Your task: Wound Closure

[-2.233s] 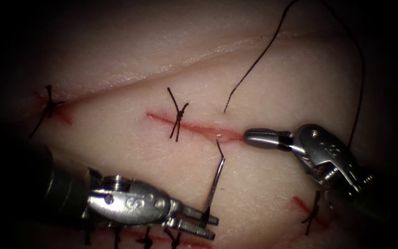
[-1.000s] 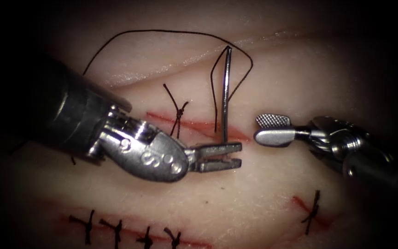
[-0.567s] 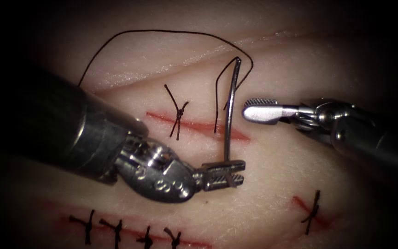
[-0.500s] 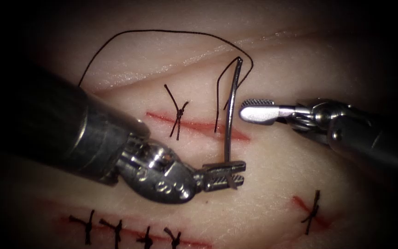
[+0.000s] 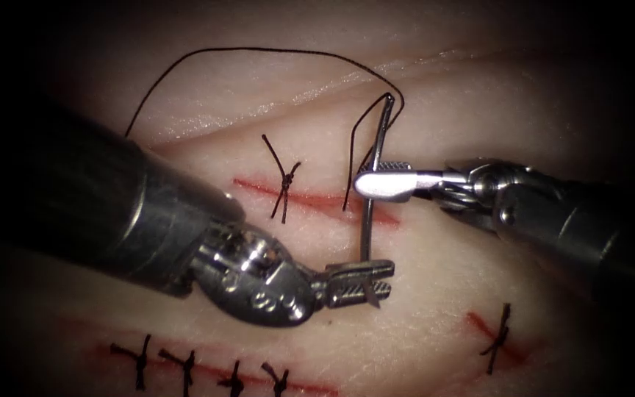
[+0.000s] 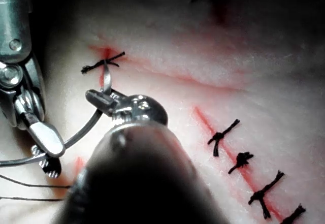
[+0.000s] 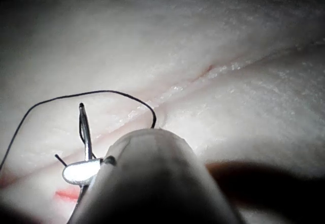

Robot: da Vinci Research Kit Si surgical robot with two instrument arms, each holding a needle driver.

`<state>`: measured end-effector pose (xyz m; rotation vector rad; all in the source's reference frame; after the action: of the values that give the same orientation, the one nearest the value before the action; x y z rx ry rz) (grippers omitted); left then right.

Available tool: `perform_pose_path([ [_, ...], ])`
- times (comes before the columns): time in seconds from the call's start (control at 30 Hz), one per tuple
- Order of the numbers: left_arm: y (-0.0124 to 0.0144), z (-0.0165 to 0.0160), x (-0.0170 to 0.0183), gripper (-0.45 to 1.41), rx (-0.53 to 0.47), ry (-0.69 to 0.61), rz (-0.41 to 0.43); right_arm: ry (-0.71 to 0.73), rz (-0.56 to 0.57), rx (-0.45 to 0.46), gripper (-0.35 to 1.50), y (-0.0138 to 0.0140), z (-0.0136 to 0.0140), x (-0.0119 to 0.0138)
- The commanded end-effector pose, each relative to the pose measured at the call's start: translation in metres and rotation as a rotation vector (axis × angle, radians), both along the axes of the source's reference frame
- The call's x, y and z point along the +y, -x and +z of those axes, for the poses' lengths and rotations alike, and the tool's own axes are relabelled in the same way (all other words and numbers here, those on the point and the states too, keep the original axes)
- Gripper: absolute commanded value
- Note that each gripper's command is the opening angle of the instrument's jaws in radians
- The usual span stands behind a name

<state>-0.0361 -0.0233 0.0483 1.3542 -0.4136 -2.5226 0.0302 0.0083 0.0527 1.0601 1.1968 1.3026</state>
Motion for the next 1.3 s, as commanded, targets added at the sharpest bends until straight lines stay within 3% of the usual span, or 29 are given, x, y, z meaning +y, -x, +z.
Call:
perform_pose_path([
  [0.03,0.0003,0.0006,-0.0005,-0.45,0.0,-0.002,0.001,0.001,-0.006,0.002,1.45,-0.0012,0.0005,0.0001],
  [0.13,0.0003,0.0006,-0.0005,-0.45,0.0,-0.002,0.001,0.001,-0.008,0.008,1.38,-0.0013,0.0005,0.0001],
  [0.17,0.0003,0.0006,-0.0005,-0.45,0.0,-0.002,0.001,0.001,-0.009,0.009,1.31,-0.0013,0.0005,0.0],
  [0.2,0.0003,0.0006,-0.0005,-0.45,0.0,-0.002,0.001,0.002,-0.014,0.015,1.13,-0.0012,0.0005,0.0],
  [0.3,0.0003,0.0006,-0.0005,-0.45,0.0,-0.002,0.001,0.0,-0.032,0.012,-0.33,-0.0008,0.0005,-0.0002],
  [0.5,0.0003,0.0006,-0.0003,-0.45,0.0,-0.003,0.0,-0.001,-0.024,-0.032,-0.35,0.0004,0.0012,0.0001],
  [0.53,0.0003,0.0005,-0.0003,0.05,-0.001,-0.009,-0.003,-0.001,-0.023,-0.035,-0.35,0.0005,0.0013,0.0002],
  [0.63,0.0003,0.0005,-0.0002,0.78,-0.015,-0.115,-0.067,0.031,-0.024,-0.044,-0.35,0.0008,0.0017,0.0001],
  [0.7,0.0003,0.0004,-0.0003,0.98,-0.025,-0.181,-0.107,0.073,-0.028,-0.05,-0.35,0.0008,0.0019,0.0002],
  [0.8,0.0,0.0001,-0.0006,1.04,-0.04,-0.278,-0.16,0.195,-0.041,-0.069,-0.35,0.0008,0.0021,0.0005],
  [0.93,-0.0012,-0.0001,-0.001,1.18,-0.078,-0.418,-0.131,0.307,-0.026,-0.075,-0.35,0.0008,0.0023,0.0011],
  [1.0,-0.002,0.0001,-0.001,1.18,-0.079,-0.479,-0.12,0.365,-0.028,-0.081,-0.35,0.0008,0.0023,0.0012],
  [1.07,-0.0031,0.0006,-0.0008,1.06,-0.087,-0.553,-0.103,0.442,-0.026,-0.087,-0.35,0.0008,0.0023,0.0012],
  [1.13,-0.004,0.0014,-0.0004,0.73,-0.087,-0.627,-0.098,0.51,-0.022,-0.082,-0.35,0.0007,0.0022,0.001],
  [1.17,-0.0045,0.0021,-0.0001,0.42,-0.083,-0.646,-0.088,0.54,-0.024,-0.082,-0.35,0.0007,0.0021,0.001],
  [1.23,-0.005,0.0032,0.0005,0.19,-0.076,-0.7,-0.082,0.6,-0.03,-0.081,-0.35,0.0007,0.0019,0.0008],
  [1.3,-0.0054,0.0046,0.0011,-0.16,-0.058,-0.739,-0.068,0.642,-0.032,-0.084,-0.35,0.0007,0.0017,0.0005],
])
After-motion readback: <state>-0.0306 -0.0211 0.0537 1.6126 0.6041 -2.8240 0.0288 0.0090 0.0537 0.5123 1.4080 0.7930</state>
